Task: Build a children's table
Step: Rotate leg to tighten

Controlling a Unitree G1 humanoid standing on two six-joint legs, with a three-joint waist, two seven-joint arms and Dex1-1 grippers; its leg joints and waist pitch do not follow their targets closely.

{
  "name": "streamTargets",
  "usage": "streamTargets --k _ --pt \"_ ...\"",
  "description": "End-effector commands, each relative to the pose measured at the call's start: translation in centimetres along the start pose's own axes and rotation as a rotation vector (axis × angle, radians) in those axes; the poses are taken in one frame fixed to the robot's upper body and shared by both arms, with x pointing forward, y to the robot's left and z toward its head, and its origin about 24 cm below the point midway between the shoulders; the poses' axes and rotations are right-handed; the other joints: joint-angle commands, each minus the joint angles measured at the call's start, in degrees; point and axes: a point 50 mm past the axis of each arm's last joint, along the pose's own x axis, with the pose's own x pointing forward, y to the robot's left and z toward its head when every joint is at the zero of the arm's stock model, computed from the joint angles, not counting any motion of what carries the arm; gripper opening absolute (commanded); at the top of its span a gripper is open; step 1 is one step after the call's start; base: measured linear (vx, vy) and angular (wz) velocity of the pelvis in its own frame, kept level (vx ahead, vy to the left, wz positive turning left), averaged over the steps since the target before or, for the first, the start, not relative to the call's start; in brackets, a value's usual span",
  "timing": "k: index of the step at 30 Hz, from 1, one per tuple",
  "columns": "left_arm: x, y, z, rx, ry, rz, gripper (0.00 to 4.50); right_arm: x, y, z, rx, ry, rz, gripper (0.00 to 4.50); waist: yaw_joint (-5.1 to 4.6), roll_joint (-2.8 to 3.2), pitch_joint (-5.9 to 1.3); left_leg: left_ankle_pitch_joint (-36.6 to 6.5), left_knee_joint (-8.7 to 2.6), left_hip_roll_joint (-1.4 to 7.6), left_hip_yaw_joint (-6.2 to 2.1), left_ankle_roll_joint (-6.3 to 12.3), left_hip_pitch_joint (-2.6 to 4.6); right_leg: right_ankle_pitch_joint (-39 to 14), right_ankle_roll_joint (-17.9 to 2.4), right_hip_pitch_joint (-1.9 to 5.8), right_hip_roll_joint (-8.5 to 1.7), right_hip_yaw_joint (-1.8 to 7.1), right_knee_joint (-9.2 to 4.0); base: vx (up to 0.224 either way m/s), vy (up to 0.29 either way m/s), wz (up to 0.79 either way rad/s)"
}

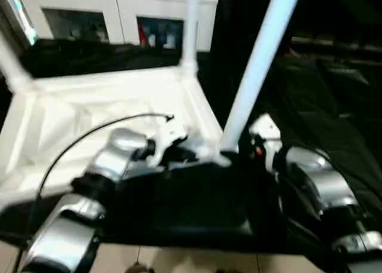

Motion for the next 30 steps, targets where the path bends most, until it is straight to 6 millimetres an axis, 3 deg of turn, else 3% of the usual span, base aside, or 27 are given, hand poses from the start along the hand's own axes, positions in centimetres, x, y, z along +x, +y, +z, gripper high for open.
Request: streamTargets --k 1,5,7,9,11,15,16,23,26,28,30 --pt "0.5 -0.8 0.2 0.039 -0.001 -0.084 0.00 -0.4 0.2 0.6 -0.017 -0.009 0.044 3.11 0.20 0.28 -3.65 -16.5 -3.73 0.99 0.26 1.82 1.24 -7.8 -14.4 2.85 -1.58 0.82 -3.27 0.000 0.000 0.00" --pt "-0.2 -1.2 0.0 0.045 -0.004 -0.138 0.00 -1.2 1.1 0.6 -0.009 0.015 0.156 3.11 0.86 0.39 -3.78 -14.0 -3.52 1.02 0.39 2.52 1.17 -5.0 -14.8 3.08 -1.51 0.83 -2.88 0.000 0.000 0.00" --pt "-0.4 -1.4 -0.1 0.043 -0.006 -0.149 0.00 -1.2 1.2 0.4 -0.002 0.022 0.177 2.83 1.02 0.25 -3.93 -12.8 -3.36 0.96 0.46 2.73 1.10 -3.9 -15.2 3.05 -1.63 0.78 -2.72 0.000 0.000 0.00" --pt "-0.4 -1.5 -0.1 0.040 -0.007 -0.156 0.00 -1.2 1.4 0.4 0.004 0.024 0.192 2.83 1.14 0.21 -3.88 -13.2 -3.32 0.90 0.50 2.59 1.09 -5.2 -15.2 2.99 -1.67 0.78 -2.76 0.000 0.000 0.00" --pt "-0.4 -1.5 -0.1 0.041 -0.007 -0.157 0.00 -1.2 1.4 0.4 0.007 0.028 0.200 2.49 1.18 0.21 -3.87 -13.5 -3.34 0.94 0.48 2.31 1.18 -6.1 -15.0 2.92 -1.72 0.83 -2.82 0.000 0.000 0.00" --pt "-0.4 -1.6 -0.1 0.042 -0.009 -0.156 0.00 -1.3 1.5 0.4 0.007 0.035 0.209 2.24 1.16 0.09 -3.85 -13.3 -3.34 0.87 0.44 2.07 1.19 -6.6 -14.4 2.91 -1.69 0.88 -2.83 0.000 0.000 0.00" --pt "-0.4 -1.7 -0.2 0.041 -0.010 -0.157 0.00 -1.3 1.6 0.4 0.010 0.036 0.214 2.19 1.15 -0.24 -3.86 -13.1 -3.29 0.85 0.48 2.18 1.15 -6.5 -14.3 2.97 -1.72 0.88 -2.83 0.000 0.000 0.00" --pt "-0.2 -1.7 -0.2 0.031 -0.014 -0.141 0.00 -1.3 1.7 0.2 0.020 0.034 0.222 2.11 1.27 -0.27 -4.00 -10.9 -3.01 0.75 0.52 3.17 1.07 -4.9 -14.6 3.05 -1.67 0.82 -2.51 0.000 0.000 0.00" --pt "0.2 -0.8 -0.2 -0.004 -0.008 -0.020 0.00 -0.5 1.2 -0.3 0.055 0.021 0.124 2.10 1.19 -0.27 -3.89 -11.5 -3.03 0.74 0.53 3.02 1.06 -6.2 -14.4 2.86 -1.73 0.85 -2.67 0.000 0.000 0.00" --pt "0.9 0.2 0.1 -0.031 -0.010 0.097 0.00 0.6 0.1 -1.3 0.106 0.037 -0.076 2.09 0.94 -0.36 -3.60 -13.8 -3.20 0.57 0.44 1.52 1.08 -10.8 -13.4 2.65 -1.78 0.91 -3.18 0.000 0.000 0.00" --pt "1.2 0.6 0.4 -0.041 -0.011 0.150 0.00 1.1 -0.2 -1.7 0.138 0.050 -0.163 2.09 0.61 -0.28 -3.46 -16.7 -3.50 0.49 0.25 -0.24 1.25 -16.5 -11.8 2.36 -1.90 0.89 -3.64 0.000 0.000 0.00"
